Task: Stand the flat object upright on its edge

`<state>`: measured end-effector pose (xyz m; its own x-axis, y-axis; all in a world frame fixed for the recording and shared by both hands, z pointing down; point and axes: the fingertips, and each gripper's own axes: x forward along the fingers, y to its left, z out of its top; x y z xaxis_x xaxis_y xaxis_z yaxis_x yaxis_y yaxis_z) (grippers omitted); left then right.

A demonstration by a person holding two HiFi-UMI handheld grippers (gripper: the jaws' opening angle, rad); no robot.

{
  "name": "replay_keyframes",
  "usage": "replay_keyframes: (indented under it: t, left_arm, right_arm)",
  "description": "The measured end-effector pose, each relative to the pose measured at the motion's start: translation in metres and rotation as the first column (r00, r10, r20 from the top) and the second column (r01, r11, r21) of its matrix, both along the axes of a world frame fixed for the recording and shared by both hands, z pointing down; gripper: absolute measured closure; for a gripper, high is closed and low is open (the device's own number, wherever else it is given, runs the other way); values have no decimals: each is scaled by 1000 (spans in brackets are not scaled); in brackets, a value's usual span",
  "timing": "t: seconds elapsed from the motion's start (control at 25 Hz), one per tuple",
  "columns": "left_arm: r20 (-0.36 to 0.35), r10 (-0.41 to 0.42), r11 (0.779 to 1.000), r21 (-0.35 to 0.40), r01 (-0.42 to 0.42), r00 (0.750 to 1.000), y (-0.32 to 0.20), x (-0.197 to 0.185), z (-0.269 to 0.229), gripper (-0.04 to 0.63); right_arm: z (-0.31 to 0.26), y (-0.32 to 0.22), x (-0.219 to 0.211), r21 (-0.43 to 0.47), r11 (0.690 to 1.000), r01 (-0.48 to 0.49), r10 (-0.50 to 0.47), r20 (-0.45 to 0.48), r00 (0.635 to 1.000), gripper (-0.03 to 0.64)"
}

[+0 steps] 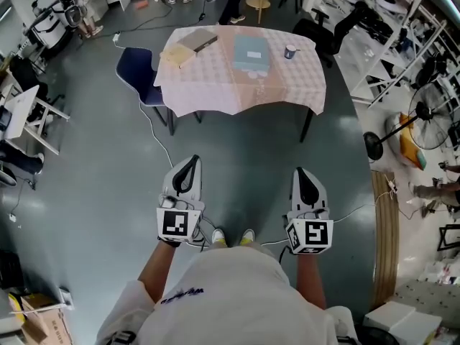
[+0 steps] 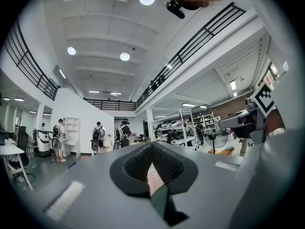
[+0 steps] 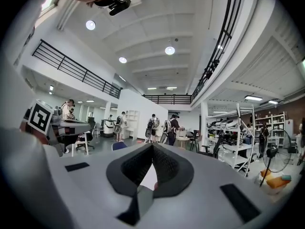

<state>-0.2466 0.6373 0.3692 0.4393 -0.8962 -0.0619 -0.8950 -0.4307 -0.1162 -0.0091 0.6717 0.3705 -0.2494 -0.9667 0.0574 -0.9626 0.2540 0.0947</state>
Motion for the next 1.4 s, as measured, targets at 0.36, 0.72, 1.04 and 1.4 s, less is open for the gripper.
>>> replay_keyframes:
  t: [0.36,0.72,1.04,1.4]
  left_arm:
    - [16,1,1000,4,-1,1000,-2,4,-3,564]
    - [30,23,1000,20,-24,999,-8,9,-6,481]
    - [31,29,999,15,-29,999,-12,2,-6,406]
    - [4,72,997,-4,-72,997,-9,-14,8,246]
  right_arm:
    - [-4,2,16,15,999,-30,30,4,1000,584]
    - [-6,-6,12,27,999,-21,21,5,1000,488]
    - [-4,-8,9,15,1000,-21,21,-4,1000,413]
    - [13,-9,-9,-35,999,-23,24,26,999,273]
